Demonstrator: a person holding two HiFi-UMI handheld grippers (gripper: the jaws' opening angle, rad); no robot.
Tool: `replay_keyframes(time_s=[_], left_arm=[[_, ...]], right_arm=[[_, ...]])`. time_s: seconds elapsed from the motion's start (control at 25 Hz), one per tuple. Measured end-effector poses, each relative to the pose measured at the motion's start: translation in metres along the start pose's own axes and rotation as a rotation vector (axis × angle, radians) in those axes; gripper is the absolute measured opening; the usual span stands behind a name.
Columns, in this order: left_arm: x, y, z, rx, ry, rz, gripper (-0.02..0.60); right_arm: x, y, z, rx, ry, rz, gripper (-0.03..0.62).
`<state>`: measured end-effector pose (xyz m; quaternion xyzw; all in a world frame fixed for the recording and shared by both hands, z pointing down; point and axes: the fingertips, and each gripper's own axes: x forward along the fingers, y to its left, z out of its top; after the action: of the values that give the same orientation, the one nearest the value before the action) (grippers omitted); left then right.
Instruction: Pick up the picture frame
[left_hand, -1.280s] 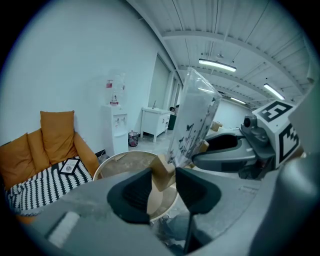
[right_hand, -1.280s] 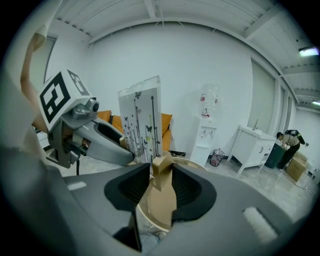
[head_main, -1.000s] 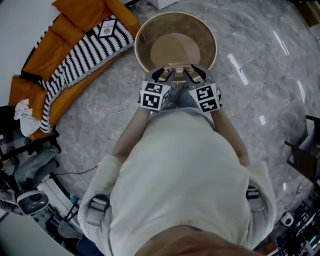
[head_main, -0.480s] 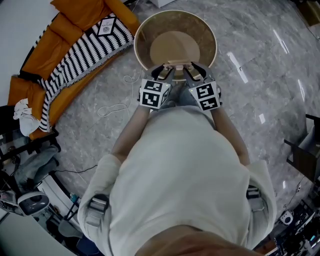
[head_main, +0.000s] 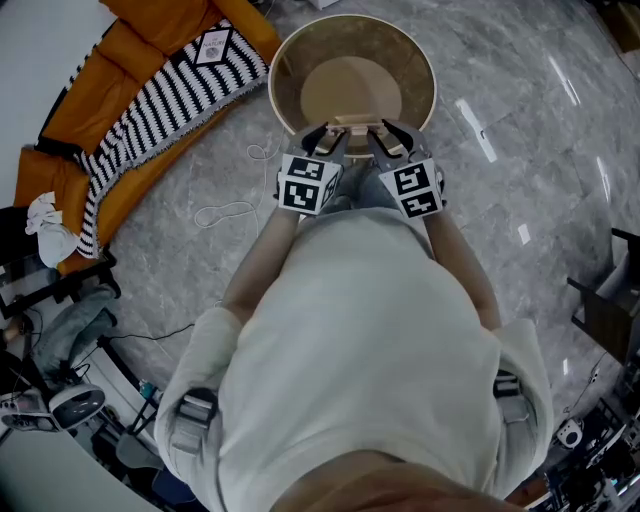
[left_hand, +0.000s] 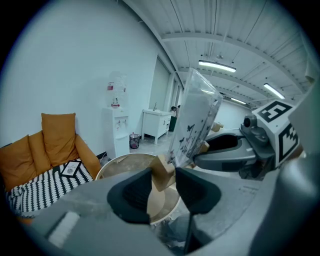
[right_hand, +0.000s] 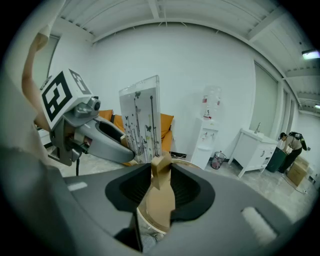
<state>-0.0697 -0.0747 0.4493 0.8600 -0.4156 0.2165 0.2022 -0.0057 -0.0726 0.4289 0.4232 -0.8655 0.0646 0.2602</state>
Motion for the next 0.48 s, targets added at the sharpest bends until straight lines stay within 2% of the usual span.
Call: replay_keyframes(time_s=[0.48], left_arm=[[0.0023, -0.0043, 0.0022, 0.000, 0.002, 0.012, 0.149]], right_arm=[[-0.0028, -0.0045, -0.0014, -0.007, -0.002, 0.007, 0.119]])
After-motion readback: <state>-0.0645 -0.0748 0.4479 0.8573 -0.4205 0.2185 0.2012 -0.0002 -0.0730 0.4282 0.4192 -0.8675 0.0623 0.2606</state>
